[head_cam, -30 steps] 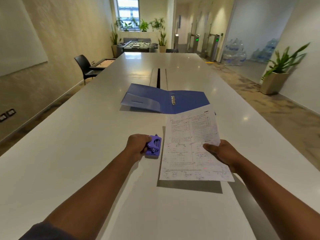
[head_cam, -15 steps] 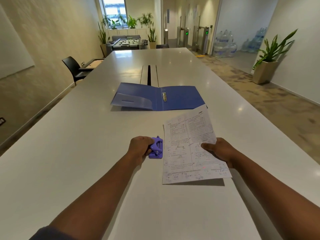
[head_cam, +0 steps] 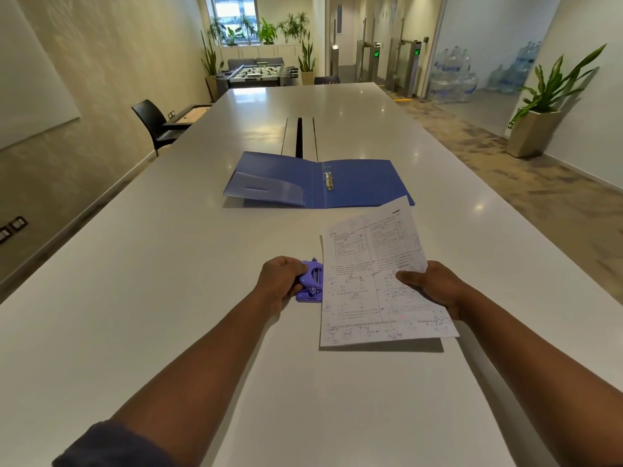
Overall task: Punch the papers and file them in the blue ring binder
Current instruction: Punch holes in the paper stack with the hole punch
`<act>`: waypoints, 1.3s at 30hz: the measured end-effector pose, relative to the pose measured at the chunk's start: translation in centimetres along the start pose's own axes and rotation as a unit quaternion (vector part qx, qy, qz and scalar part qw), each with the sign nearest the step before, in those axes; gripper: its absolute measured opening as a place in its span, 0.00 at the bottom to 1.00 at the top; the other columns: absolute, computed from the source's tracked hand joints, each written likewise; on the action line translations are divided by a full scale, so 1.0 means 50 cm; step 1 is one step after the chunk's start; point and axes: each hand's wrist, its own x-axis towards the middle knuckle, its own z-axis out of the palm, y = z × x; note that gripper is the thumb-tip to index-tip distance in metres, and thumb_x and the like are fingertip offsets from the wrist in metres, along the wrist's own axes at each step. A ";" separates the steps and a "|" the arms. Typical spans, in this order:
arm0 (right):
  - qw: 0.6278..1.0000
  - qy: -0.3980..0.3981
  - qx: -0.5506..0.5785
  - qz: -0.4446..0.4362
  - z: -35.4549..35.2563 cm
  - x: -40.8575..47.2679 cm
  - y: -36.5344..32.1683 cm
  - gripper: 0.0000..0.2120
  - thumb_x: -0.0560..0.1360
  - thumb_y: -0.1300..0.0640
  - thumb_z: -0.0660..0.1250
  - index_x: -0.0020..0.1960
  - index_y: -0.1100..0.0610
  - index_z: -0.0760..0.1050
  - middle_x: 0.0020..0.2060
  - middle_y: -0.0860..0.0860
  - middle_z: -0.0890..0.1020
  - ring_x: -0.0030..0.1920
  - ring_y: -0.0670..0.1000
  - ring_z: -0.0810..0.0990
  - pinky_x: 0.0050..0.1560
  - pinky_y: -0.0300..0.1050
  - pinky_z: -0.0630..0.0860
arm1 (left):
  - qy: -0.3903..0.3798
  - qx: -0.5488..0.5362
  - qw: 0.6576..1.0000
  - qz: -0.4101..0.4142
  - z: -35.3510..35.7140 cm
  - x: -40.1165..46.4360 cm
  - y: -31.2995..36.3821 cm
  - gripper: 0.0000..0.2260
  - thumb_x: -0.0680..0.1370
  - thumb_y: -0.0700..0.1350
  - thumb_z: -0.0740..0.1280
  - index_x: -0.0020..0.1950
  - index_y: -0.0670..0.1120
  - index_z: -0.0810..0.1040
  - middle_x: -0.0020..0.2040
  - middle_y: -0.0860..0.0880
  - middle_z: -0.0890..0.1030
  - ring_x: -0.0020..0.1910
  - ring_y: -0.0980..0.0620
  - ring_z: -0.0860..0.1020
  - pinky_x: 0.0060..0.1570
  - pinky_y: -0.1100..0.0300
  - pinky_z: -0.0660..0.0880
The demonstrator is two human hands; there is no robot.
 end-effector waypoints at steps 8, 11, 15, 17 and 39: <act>1.000 0.003 -0.006 0.005 0.007 -0.001 -0.007 0.07 0.81 0.59 0.69 0.58 0.53 0.80 0.54 0.56 0.88 0.46 0.58 0.89 0.39 0.47 0.84 | -0.007 0.015 1.000 -0.002 0.002 -0.003 0.004 0.02 0.78 0.36 0.70 0.46 0.39 0.77 0.34 0.42 0.82 0.25 0.52 0.79 0.27 0.60 0.77; 1.000 -0.007 -0.013 0.001 0.010 -0.001 -0.008 0.07 0.81 0.59 0.68 0.59 0.54 0.80 0.54 0.56 0.88 0.47 0.59 0.89 0.41 0.49 0.84 | -0.009 0.013 1.000 -0.003 0.003 -0.005 0.006 0.03 0.78 0.36 0.69 0.46 0.39 0.77 0.34 0.42 0.81 0.24 0.52 0.78 0.26 0.61 0.76; 1.000 -0.011 -0.015 -0.007 0.019 0.005 -0.010 0.09 0.82 0.60 0.68 0.61 0.56 0.80 0.55 0.57 0.87 0.50 0.60 0.88 0.46 0.51 0.84 | -0.013 0.007 1.000 -0.008 0.003 -0.006 0.007 0.03 0.78 0.36 0.69 0.45 0.39 0.77 0.35 0.42 0.81 0.25 0.51 0.77 0.28 0.61 0.77; 1.000 -0.013 -0.021 -0.010 0.025 0.010 -0.013 0.11 0.82 0.61 0.68 0.64 0.58 0.79 0.57 0.57 0.86 0.52 0.61 0.87 0.48 0.52 0.84 | -0.018 0.005 1.000 -0.016 0.001 -0.005 0.008 0.02 0.78 0.36 0.69 0.45 0.39 0.78 0.35 0.42 0.81 0.26 0.51 0.78 0.29 0.61 0.77; 1.000 -0.001 -0.019 0.007 0.057 0.014 -0.022 0.11 0.81 0.60 0.68 0.64 0.57 0.78 0.57 0.56 0.86 0.51 0.57 0.87 0.40 0.43 0.83 | -0.055 0.003 0.998 -0.029 -0.005 -0.002 0.008 0.03 0.79 0.38 0.67 0.48 0.38 0.76 0.40 0.40 0.80 0.35 0.47 0.77 0.34 0.58 0.78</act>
